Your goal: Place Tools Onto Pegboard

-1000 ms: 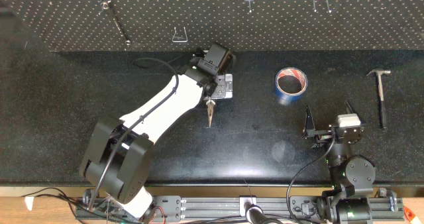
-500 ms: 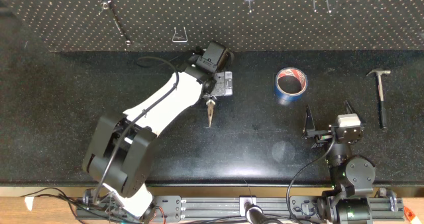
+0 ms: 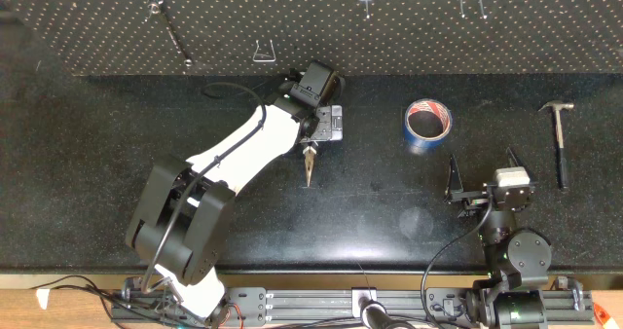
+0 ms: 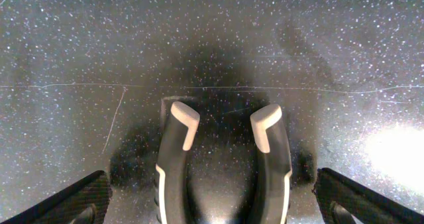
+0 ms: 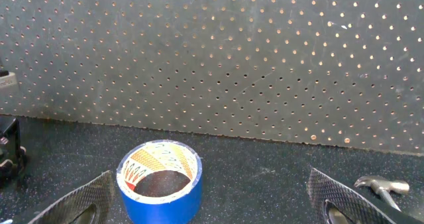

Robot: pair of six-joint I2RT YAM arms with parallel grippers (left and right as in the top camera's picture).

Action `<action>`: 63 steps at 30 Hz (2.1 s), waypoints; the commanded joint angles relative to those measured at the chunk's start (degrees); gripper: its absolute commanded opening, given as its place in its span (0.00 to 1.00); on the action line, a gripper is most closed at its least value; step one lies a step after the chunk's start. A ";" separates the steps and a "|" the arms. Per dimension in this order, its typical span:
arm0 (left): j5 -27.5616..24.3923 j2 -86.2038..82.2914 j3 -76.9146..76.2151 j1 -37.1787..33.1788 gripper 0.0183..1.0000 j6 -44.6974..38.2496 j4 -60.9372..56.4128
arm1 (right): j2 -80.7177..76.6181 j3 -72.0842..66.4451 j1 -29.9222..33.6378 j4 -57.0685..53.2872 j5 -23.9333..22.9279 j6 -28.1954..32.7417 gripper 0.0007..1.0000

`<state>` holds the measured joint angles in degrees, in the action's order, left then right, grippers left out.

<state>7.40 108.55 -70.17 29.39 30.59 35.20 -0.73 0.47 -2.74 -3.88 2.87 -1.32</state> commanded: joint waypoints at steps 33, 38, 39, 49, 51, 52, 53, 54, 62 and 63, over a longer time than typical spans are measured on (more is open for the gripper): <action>-0.61 1.22 -1.03 -0.07 0.30 -0.87 -0.13 | 0.50 -0.24 -0.31 -0.17 -0.37 0.57 0.95; -0.31 -2.38 -1.03 0.66 0.01 -0.90 -0.04 | 0.50 -0.24 -0.31 -0.17 -0.37 0.57 0.95; -0.33 -4.13 -1.03 0.68 0.01 -0.90 0.59 | 0.50 -0.24 -0.31 -0.17 -0.37 0.57 0.95; 5.70 -29.97 -1.03 0.59 0.01 -0.92 17.77 | 0.50 -0.24 -0.31 -0.17 -0.37 0.57 0.95; 13.07 -32.00 -1.03 0.59 0.01 -1.11 17.97 | 0.50 -0.24 -0.31 -0.17 -0.37 0.57 0.95; 18.51 -32.02 -1.03 0.57 0.01 -1.11 17.75 | 0.50 -0.24 -0.31 -0.17 -0.37 0.57 0.95; 23.50 -32.02 -1.03 0.57 0.01 -1.11 16.79 | 0.50 -0.24 -0.31 -0.17 -0.37 0.57 0.95; 26.82 -32.00 -1.01 0.57 0.01 -1.11 15.41 | 0.50 -0.24 -0.31 -0.17 -0.37 0.57 0.95; 25.66 -29.16 -0.98 -4.00 0.01 -16.28 -13.51 | 0.50 -0.24 -0.31 -0.17 -0.37 0.57 0.95; 20.48 -29.16 -0.98 -6.08 0.01 -17.03 -15.17 | 0.50 -0.24 -0.31 -0.17 -0.37 0.57 0.95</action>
<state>36.64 79.66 -70.00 26.96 17.93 22.74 -0.73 0.47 -2.76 -3.88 2.85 -1.30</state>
